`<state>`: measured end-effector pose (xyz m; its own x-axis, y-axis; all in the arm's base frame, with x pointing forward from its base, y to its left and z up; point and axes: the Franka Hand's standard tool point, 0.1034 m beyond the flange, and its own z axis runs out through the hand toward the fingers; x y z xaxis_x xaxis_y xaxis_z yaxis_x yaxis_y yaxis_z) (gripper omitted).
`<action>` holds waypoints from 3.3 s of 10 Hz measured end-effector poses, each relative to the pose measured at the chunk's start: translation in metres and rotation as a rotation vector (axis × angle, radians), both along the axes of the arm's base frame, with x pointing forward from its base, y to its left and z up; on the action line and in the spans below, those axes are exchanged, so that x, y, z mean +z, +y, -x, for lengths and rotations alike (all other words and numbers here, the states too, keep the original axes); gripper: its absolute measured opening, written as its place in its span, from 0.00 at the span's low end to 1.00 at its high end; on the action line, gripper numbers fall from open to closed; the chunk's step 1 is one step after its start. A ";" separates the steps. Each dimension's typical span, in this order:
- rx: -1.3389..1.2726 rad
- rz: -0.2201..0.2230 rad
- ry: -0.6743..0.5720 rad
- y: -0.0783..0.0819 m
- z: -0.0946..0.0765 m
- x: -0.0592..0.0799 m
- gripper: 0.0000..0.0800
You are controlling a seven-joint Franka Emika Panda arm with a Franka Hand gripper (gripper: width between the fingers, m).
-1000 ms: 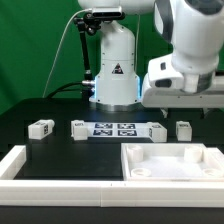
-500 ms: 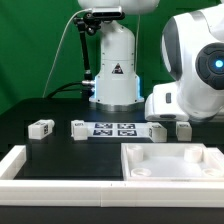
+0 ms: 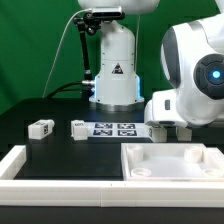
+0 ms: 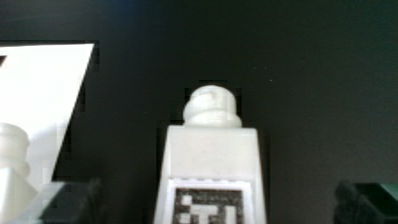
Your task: Assemble one leg
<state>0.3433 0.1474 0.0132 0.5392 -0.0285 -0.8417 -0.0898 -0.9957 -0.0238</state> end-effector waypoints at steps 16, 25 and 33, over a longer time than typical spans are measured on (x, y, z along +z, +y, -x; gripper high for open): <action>-0.014 -0.003 0.018 -0.012 -0.028 0.054 0.36; -0.038 0.003 -0.588 -0.012 -0.089 0.082 0.36; 0.098 -0.073 -1.272 -0.014 -0.125 0.075 0.36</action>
Offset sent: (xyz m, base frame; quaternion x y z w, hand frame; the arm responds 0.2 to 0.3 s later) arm 0.0000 0.0000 0.0000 0.0000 0.0000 0.0000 1.0000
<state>0.4679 0.1333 0.0882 0.9597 0.0811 0.2692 0.1099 -0.9895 -0.0935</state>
